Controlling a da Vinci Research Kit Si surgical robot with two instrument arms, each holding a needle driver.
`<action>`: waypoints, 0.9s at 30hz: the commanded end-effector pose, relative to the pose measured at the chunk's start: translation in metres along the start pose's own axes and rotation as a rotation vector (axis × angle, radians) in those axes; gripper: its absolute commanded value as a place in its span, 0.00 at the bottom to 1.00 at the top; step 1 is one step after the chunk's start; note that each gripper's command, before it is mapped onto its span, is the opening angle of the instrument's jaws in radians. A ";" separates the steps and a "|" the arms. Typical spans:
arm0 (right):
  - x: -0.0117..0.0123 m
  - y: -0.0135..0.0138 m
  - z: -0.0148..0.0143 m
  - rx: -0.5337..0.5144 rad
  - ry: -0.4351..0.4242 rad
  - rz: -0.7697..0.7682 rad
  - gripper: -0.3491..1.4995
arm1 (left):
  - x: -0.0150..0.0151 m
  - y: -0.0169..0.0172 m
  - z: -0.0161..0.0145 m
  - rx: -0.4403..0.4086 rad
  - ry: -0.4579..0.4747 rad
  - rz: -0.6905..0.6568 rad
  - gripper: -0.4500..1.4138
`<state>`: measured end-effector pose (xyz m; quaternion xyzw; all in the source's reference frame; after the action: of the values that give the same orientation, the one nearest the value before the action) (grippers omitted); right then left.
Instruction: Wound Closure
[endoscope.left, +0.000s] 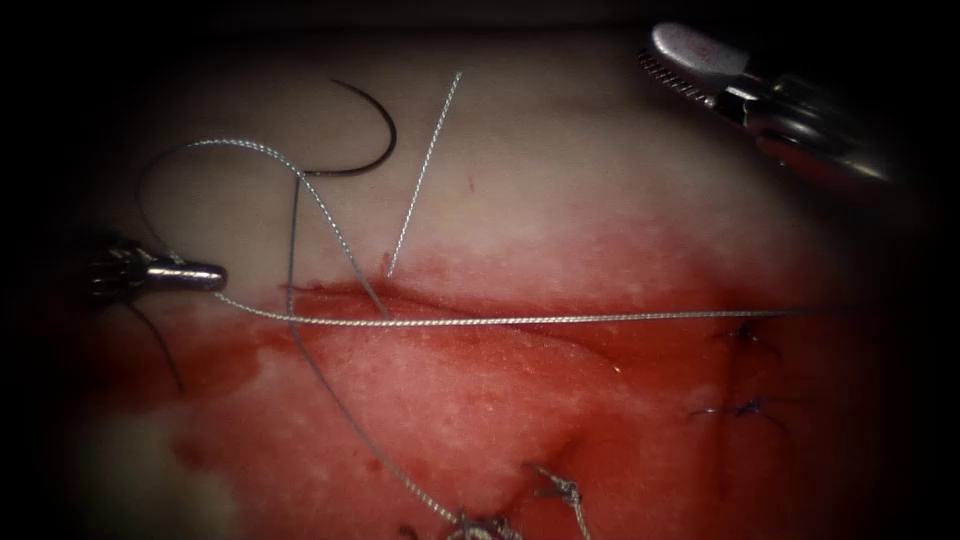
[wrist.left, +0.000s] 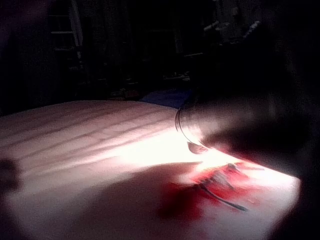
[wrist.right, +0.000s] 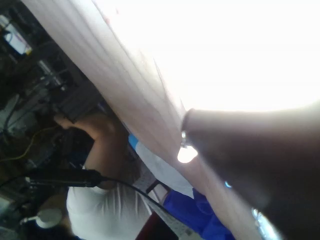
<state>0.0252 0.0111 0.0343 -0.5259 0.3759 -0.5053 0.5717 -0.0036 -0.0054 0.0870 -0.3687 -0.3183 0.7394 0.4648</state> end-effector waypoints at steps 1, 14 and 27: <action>-0.0005 0.0004 0.0019 0.020 0.032 -0.013 0.91 | 0.0023 -0.0009 -0.0022 0.056 -0.036 0.075 0.00; 0.0057 -0.0058 0.0069 0.091 0.100 -0.154 0.89 | 0.0114 0.0003 -0.0038 0.359 -0.015 0.700 0.00; 0.0087 -0.0026 0.0047 0.021 0.329 -0.478 0.84 | 0.0101 0.0027 0.0045 -0.290 0.239 -0.147 0.00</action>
<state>0.0306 0.0022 0.0392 -0.4935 0.3354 -0.7147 0.3648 -0.0115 0.0007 0.0849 -0.4849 -0.4449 0.5489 0.5154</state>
